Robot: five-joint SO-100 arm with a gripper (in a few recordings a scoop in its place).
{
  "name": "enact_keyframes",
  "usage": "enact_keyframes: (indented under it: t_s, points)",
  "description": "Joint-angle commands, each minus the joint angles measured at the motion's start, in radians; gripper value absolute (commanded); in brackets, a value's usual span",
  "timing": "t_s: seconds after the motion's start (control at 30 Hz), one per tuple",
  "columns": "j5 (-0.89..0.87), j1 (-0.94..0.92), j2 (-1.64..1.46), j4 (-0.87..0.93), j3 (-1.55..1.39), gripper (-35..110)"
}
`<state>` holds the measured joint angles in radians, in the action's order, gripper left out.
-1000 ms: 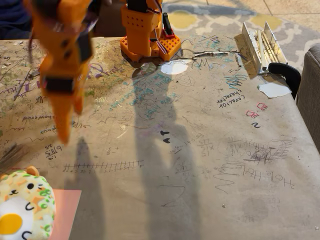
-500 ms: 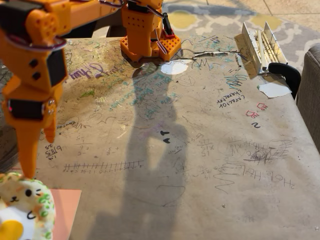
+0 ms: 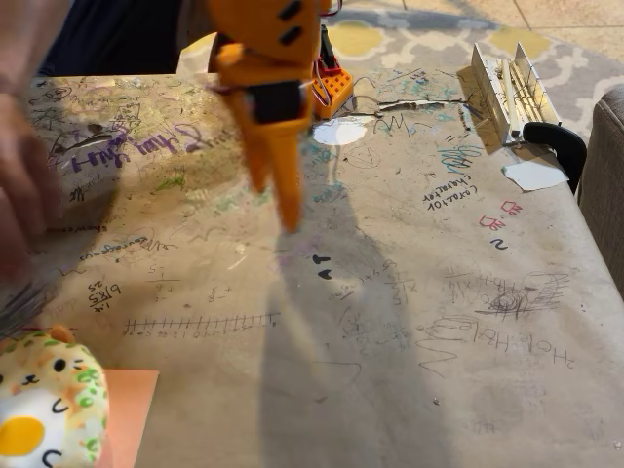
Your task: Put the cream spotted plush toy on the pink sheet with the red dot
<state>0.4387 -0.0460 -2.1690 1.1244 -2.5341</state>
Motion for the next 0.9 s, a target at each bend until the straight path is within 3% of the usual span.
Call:
enact_keyframes:
  t_s: [0.0, 0.57, 0.87]
  points:
    - [-0.025, 0.043, -0.673, -0.041, -0.256, 35]
    - [-0.052, 0.133, -1.088, 0.041, -0.445, 37]
    - [-0.052, 0.141, -1.063, 0.029, -0.442, 37]
